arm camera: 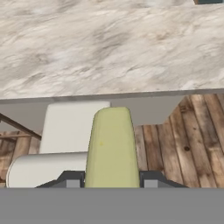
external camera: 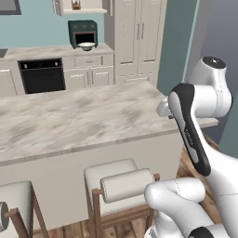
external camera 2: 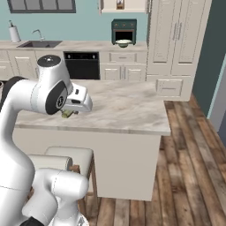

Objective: Pick the egg and butter from the fridge and place them by the bowl for mixing.

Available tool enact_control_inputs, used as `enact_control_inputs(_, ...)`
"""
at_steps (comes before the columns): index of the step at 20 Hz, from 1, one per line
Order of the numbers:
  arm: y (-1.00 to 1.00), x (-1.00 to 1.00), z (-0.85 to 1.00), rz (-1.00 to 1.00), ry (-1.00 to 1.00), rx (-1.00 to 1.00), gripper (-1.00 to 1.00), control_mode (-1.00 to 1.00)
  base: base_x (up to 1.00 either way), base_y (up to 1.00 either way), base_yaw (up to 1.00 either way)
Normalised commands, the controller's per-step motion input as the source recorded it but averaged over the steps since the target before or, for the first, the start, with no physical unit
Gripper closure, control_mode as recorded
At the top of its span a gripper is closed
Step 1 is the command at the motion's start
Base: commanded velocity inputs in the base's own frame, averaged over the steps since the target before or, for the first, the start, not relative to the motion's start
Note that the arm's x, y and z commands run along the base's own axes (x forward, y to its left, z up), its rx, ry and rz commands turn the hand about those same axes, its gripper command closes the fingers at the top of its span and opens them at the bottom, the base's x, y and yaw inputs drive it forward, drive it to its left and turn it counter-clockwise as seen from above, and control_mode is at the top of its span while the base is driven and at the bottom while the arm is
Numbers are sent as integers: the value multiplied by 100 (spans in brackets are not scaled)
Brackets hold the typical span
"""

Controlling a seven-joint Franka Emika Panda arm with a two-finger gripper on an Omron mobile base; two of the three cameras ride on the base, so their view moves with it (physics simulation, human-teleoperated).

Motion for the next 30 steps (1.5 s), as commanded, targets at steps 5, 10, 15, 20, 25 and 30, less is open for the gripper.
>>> enact_control_inputs(5, 0, 0, 0, 0, 0, 0, 100, 100, 30, -68, 0)
enact_control_inputs(10, 0, 0, 0, 0, 0, 0, 100, 100, -1, -72, -15)
enact_control_inputs(15, 0, 0, 0, 0, 0, 0, 100, 100, 4, -63, -27)
enact_control_inputs(20, 0, 0, 0, 0, 0, 0, 100, 100, 32, -45, -18)
enact_control_inputs(25, 0, 0, 0, 0, 0, 0, 100, 100, 35, -43, -16)
enact_control_inputs(30, 0, 0, 0, 0, 0, 0, 100, 100, 38, -40, -18)
